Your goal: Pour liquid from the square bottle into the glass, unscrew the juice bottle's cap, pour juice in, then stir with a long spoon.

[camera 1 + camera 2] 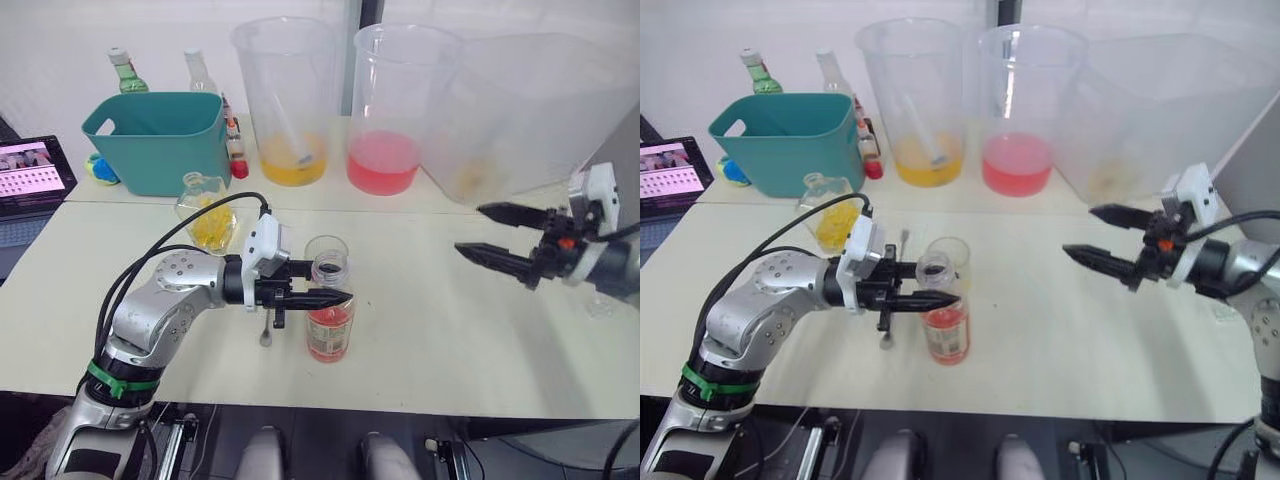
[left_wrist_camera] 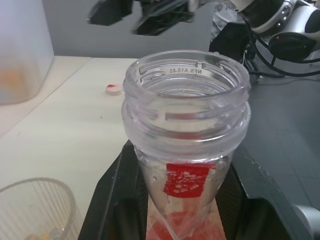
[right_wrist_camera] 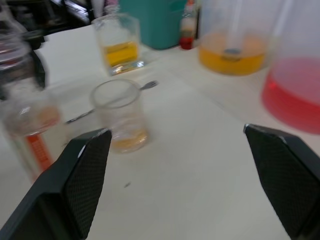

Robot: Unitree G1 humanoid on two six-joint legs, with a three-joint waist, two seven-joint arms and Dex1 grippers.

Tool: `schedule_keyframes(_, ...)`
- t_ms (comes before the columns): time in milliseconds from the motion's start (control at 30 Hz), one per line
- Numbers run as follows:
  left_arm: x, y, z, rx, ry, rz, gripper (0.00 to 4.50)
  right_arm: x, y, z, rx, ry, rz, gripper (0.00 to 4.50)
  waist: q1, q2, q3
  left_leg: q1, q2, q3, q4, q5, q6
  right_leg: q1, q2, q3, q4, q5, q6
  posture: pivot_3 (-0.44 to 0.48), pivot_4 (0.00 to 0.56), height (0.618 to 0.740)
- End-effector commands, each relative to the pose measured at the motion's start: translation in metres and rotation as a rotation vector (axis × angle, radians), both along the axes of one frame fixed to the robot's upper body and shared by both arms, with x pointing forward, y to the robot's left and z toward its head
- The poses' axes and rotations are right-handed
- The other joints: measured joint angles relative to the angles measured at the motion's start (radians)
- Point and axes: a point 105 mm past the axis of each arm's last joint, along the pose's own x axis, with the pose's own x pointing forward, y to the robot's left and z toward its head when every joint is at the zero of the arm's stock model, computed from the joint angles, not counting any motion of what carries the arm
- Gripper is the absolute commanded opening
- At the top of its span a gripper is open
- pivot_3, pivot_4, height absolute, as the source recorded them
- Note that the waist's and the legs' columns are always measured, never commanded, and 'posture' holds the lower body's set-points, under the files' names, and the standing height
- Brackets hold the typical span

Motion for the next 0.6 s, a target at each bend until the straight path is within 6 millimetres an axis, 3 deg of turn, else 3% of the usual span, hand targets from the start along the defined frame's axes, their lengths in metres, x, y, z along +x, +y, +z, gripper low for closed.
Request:
schedule_keyframes(33,0.000,0.013,0.014,0.004,-0.015,0.019,1.40,-0.028,0.022,0.010,0.023,0.018,0.141,4.46,-0.007,0.000,0.000,0.000,0.000,0.000,0.000,0.000,0.000,0.000,0.000,0.000,0.000,0.000,0.000,0.000,0.150,0.726)
schedule_keyframes(133,-0.001,0.023,0.031,-0.028,-0.010,0.047,1.40,-0.034,0.035,0.000,0.019,0.065,0.196,4.46,-0.007,-0.002,0.001,0.000,0.000,0.000,0.000,0.000,0.000,0.000,0.000,0.000,0.000,0.000,0.000,0.000,0.150,0.726)
schedule_keyframes(333,-0.008,0.049,0.055,-0.003,-0.019,0.078,1.40,-0.025,0.041,-0.007,0.040,0.076,0.211,4.46,-0.001,-0.006,0.004,-0.001,0.000,0.000,0.000,0.000,0.000,-0.001,-0.001,0.000,0.000,0.000,0.000,0.000,0.150,0.726)
schedule_keyframes(433,0.000,0.066,0.070,0.053,-0.090,0.160,1.40,-0.018,0.045,-0.012,0.045,0.075,0.231,4.46,0.000,-0.009,0.005,-0.001,0.000,0.000,0.000,0.000,0.000,-0.002,0.000,-0.001,0.000,0.000,0.000,0.000,0.150,0.726)
schedule_keyframes(600,0.020,0.069,0.084,0.008,-0.128,0.257,1.40,-0.015,0.052,-0.015,0.046,0.069,0.252,4.46,0.011,-0.009,0.006,-0.002,-0.001,0.000,0.000,0.000,0.000,-0.002,-0.001,-0.001,-0.001,0.000,0.000,0.000,0.150,0.726)
